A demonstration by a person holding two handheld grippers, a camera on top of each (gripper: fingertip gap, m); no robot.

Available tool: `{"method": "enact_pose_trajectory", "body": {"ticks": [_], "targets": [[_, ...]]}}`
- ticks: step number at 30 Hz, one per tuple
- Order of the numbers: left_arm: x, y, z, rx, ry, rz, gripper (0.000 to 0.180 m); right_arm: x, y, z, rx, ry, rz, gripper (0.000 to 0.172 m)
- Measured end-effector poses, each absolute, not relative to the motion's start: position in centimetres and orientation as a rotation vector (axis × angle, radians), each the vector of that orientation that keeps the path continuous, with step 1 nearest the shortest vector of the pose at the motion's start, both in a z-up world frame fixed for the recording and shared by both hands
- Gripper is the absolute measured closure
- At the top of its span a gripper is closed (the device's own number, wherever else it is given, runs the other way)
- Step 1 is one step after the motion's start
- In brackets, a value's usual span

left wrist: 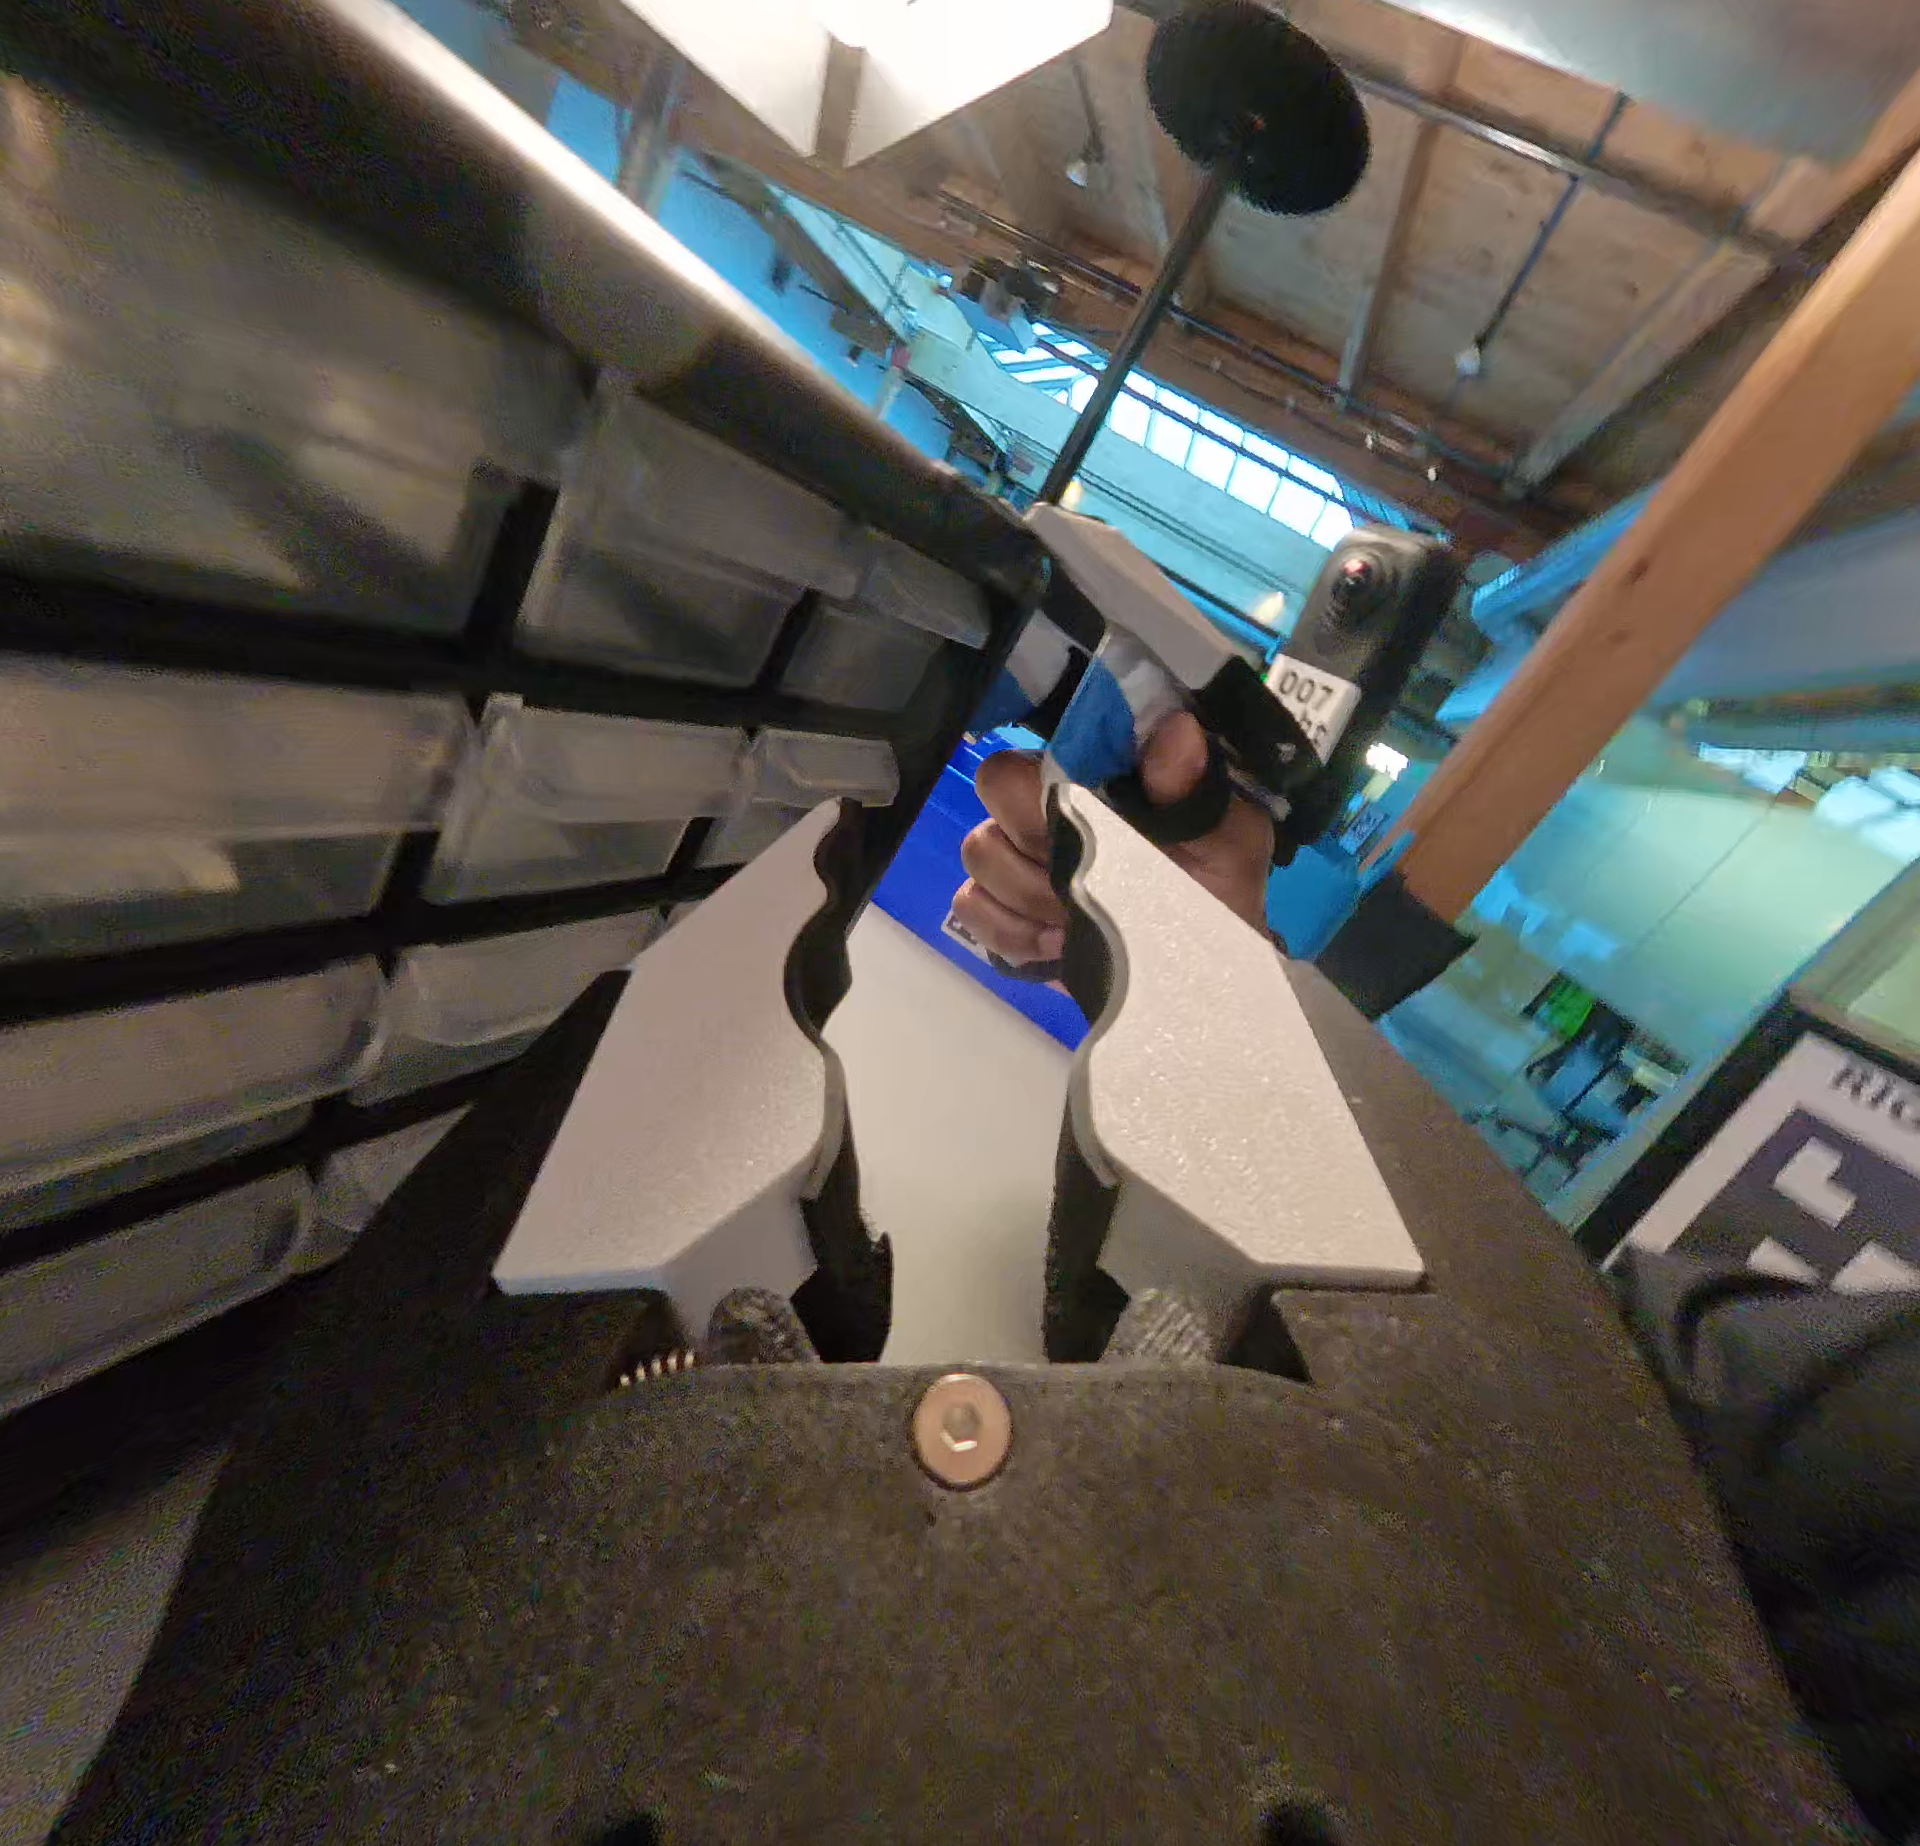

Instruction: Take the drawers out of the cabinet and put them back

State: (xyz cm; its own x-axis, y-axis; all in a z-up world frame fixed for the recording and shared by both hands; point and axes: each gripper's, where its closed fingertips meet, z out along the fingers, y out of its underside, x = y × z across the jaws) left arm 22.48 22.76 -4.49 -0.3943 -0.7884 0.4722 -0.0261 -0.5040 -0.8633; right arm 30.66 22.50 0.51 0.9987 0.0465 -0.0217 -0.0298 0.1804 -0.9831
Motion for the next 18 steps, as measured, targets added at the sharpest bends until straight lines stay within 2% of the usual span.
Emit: {"method": "enact_pose_trajectory", "body": {"ticks": [10,18], "targets": [[26.4,23.0,-6.2,-1.569,0.912,-2.005,0.145,30.7,22.5,0.5,-1.382,-0.009,0.062,0.115],[26.8,23.0,-6.8,-1.608,0.859,-2.074,0.171,30.6,22.4,0.5,-1.382,-0.011,0.047,0.116]]}}
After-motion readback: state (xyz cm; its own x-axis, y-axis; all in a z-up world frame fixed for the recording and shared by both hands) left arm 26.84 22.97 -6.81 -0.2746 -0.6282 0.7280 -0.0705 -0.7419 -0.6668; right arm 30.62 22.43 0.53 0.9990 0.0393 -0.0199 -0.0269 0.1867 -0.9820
